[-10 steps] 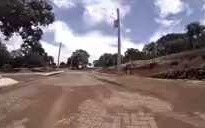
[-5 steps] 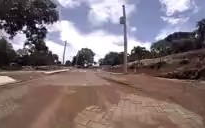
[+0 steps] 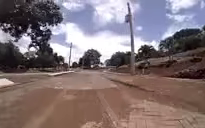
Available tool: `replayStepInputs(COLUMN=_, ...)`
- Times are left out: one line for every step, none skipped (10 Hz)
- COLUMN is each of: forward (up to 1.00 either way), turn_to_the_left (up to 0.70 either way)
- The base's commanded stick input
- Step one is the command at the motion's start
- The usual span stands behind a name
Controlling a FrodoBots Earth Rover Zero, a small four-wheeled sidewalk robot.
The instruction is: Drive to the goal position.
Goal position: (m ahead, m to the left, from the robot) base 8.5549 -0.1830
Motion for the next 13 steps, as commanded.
replayStepInputs(forward=1.00, turn_to_the_left=0.07)
replayStepInputs(forward=1.00, turn_to_the_left=0.00)
replayStepInputs(forward=1.00, turn_to_the_left=0.00)
replayStepInputs(forward=1.00, turn_to_the_left=0.00)
replayStepInputs(forward=1.00, turn_to_the_left=0.00)
replayStepInputs(forward=1.00, turn_to_the_left=0.00)
replayStepInputs(forward=1.00, turn_to_the_left=0.00)
replayStepInputs(forward=1.00, turn_to_the_left=0.00)
replayStepInputs(forward=1.00, turn_to_the_left=0.00)
replayStepInputs(forward=1.00, turn_to_the_left=0.00)
replayStepInputs(forward=1.00, turn_to_the_left=0.00)
replayStepInputs(forward=1.00, turn_to_the_left=0.00)
replayStepInputs(forward=1.00, turn_to_the_left=0.00)
